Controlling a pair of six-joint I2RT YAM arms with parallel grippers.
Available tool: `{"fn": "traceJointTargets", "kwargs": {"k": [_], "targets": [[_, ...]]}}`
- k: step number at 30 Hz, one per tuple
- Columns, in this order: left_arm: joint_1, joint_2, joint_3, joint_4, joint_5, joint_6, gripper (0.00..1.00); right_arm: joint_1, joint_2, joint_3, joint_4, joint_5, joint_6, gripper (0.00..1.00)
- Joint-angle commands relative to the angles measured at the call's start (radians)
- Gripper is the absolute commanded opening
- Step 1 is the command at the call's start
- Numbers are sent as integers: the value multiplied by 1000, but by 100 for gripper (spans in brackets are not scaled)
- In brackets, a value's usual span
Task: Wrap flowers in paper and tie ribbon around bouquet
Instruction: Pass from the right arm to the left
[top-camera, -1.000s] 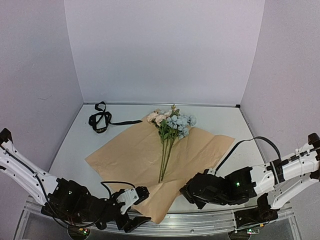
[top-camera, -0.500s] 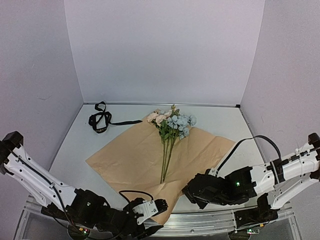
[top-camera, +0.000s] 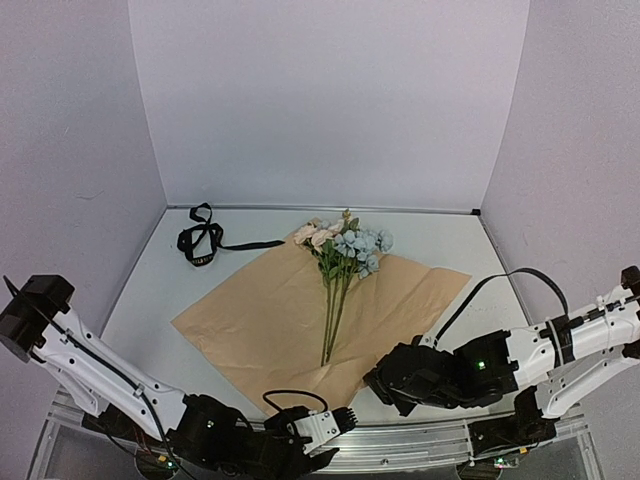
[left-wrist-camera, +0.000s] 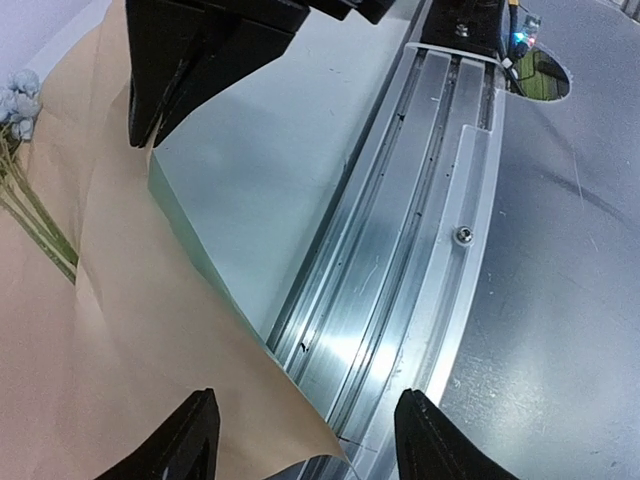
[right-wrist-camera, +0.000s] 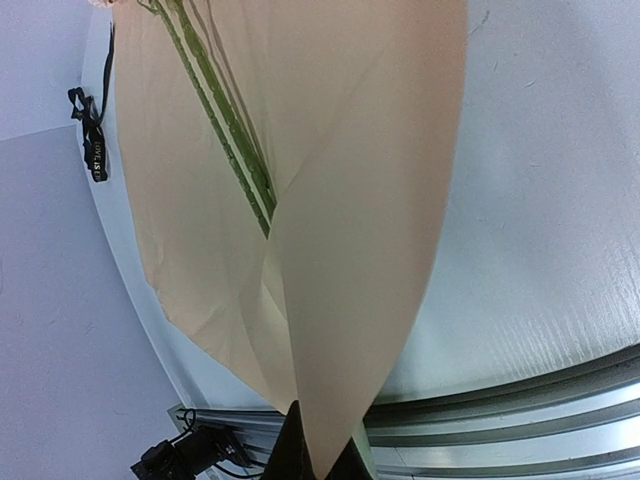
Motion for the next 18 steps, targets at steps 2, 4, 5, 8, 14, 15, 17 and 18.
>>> {"fn": "traceJointTargets", "kwargs": {"k": [2,4,5,8,14,15,17,18], "targets": [[-4,-3,25,70,-91,28,32,-5,-26,19,-15,24,184,0],[-5,-10,27,70,-101,57,14,-5,-31,15,-16,20,167,6],[-4,-15,29,70,-103,78,7,-5,-34,14,-17,18,152,13],[14,-41,28,74,-58,140,0,-5,-54,23,-39,0,67,43],[121,-109,20,67,151,240,0,-6,-148,93,-268,1,-265,79],[141,-117,28,58,176,258,0,-12,-170,103,-312,14,-327,82],[177,-130,51,37,231,296,0,-28,-210,116,-382,45,-457,84],[198,-134,62,21,263,316,0,-44,-229,123,-397,53,-548,86]]}}
